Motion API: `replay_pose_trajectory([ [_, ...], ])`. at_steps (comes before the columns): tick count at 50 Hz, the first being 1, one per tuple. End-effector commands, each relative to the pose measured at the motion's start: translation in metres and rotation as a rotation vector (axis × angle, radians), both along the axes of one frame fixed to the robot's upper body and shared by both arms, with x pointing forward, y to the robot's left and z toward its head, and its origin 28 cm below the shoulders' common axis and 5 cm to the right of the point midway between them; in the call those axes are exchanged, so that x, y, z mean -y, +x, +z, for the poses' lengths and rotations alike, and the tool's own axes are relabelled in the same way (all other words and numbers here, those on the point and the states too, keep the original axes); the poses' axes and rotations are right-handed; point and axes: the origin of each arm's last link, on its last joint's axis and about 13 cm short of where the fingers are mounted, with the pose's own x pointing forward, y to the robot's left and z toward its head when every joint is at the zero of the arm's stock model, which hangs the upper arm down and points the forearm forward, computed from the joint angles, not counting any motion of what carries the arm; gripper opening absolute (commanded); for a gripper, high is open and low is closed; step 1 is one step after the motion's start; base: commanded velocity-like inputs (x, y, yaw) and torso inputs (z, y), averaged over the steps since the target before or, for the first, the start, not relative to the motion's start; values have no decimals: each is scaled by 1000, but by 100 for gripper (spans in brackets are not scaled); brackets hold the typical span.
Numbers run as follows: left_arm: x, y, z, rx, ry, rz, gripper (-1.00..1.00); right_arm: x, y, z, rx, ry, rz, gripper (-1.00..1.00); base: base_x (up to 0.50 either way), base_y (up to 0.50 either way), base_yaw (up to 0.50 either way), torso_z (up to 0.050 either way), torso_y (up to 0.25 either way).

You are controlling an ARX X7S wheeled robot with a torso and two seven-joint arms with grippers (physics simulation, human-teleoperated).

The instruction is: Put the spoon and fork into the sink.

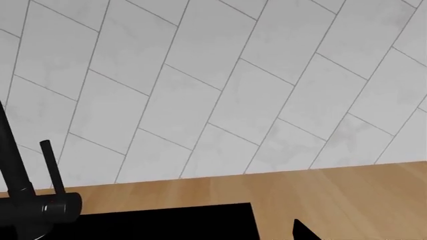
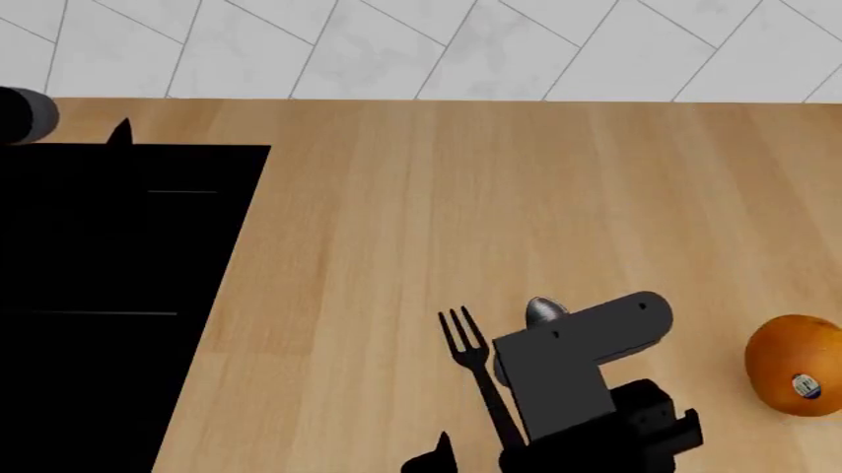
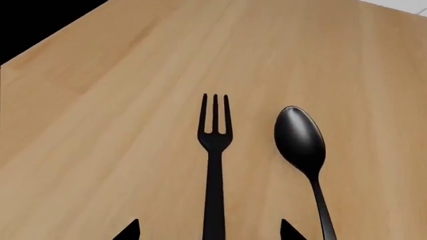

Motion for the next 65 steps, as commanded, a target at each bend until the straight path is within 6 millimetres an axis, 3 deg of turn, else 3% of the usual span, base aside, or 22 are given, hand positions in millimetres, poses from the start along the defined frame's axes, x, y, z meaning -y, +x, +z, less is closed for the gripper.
replay_pose_trajectory([
  [1,0,1,0,-6,-18,-4,100,-1,7,-12,-57,28,-10,100,0,0,0,0,0],
  [15,1,1,0,-6,-18,-6,100,2,6,-22,-115,64,-21,100,2,0,1,0,0],
  [27,-2,0,-4,-14,-30,1,100,2,5,-30,-191,-36,1,100,3,2,3,-1,0],
  [28,-2,-1,-4,-15,-33,1,100,2,4,-31,-202,-36,12,-100,0,0,3,-11,0],
  [41,-2,0,-4,-17,-33,2,100,0,1,-19,-103,-58,86,-100,1,0,0,-2,0],
  [44,-3,-1,-3,-13,-30,3,100,-1,0,-8,-43,-88,107,-100,0,0,-2,0,0],
  [51,-1,-5,3,16,18,-14,100,-5,-2,47,170,-145,161,-100,0,0,0,0,0],
  [59,3,-13,16,71,258,-65,100,-6,0,74,250,-152,202,-100,0,0,0,0,0],
  [65,5,-21,19,184,678,-176,100,-7,6,94,297,-128,224,-100,0,0,0,0,0],
])
